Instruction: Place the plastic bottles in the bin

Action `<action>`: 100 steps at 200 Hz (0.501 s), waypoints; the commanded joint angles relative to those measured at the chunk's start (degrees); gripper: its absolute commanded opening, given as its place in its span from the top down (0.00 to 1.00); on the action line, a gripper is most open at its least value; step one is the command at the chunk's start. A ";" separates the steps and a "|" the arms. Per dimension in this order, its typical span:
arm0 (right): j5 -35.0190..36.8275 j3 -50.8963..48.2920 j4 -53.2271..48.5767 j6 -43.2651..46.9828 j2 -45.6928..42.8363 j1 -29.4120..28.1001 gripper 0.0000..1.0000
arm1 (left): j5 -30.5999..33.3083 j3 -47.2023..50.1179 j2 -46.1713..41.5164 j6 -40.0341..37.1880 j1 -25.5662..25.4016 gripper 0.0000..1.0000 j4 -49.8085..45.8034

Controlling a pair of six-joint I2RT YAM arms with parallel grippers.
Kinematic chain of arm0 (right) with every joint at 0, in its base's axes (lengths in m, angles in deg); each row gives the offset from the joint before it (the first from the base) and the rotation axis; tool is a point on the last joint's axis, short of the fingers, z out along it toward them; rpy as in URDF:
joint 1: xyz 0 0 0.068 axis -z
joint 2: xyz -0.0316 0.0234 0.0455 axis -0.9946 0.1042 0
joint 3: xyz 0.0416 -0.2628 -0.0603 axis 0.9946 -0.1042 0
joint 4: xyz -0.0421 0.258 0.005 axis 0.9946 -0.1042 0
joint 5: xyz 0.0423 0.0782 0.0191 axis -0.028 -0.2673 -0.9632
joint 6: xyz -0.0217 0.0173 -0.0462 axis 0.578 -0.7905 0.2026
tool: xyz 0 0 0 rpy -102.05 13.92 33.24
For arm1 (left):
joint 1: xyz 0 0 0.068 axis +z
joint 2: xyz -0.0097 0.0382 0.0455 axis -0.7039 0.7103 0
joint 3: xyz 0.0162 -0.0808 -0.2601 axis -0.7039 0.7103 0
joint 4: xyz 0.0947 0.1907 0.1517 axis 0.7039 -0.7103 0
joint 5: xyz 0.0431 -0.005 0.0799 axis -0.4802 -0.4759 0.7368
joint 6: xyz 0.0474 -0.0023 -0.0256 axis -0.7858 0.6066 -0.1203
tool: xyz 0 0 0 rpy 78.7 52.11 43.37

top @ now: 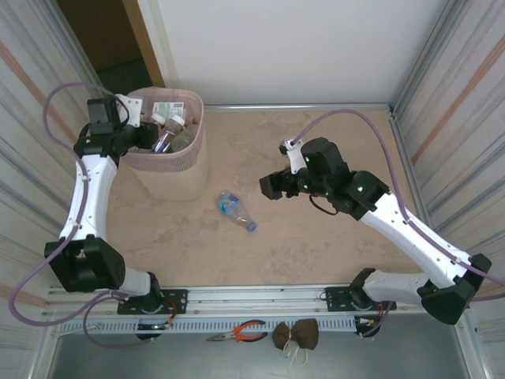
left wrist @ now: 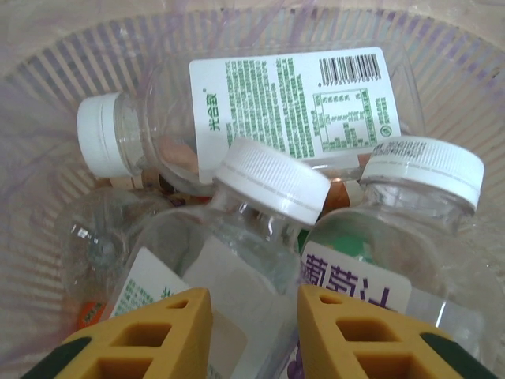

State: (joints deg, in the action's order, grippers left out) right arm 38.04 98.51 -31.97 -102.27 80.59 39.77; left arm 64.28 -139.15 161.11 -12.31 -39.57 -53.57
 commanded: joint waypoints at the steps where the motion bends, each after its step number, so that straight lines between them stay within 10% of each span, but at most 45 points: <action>1: -0.87 1.55 -0.97 -0.43 2.17 -0.35 0.14 | -2.66 2.15 -1.82 2.91 -0.14 0.64 -5.95; 100: 4.16 -0.34 -4.28 5.62 17.63 -4.93 0.21 | -2.94 -2.22 -9.40 5.02 0.00 0.57 -9.16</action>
State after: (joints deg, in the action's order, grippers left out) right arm 39.92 98.46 -34.60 -99.32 94.47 36.77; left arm 62.58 -139.87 154.84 -8.38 -39.55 -60.21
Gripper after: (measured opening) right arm 0.798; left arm 0.431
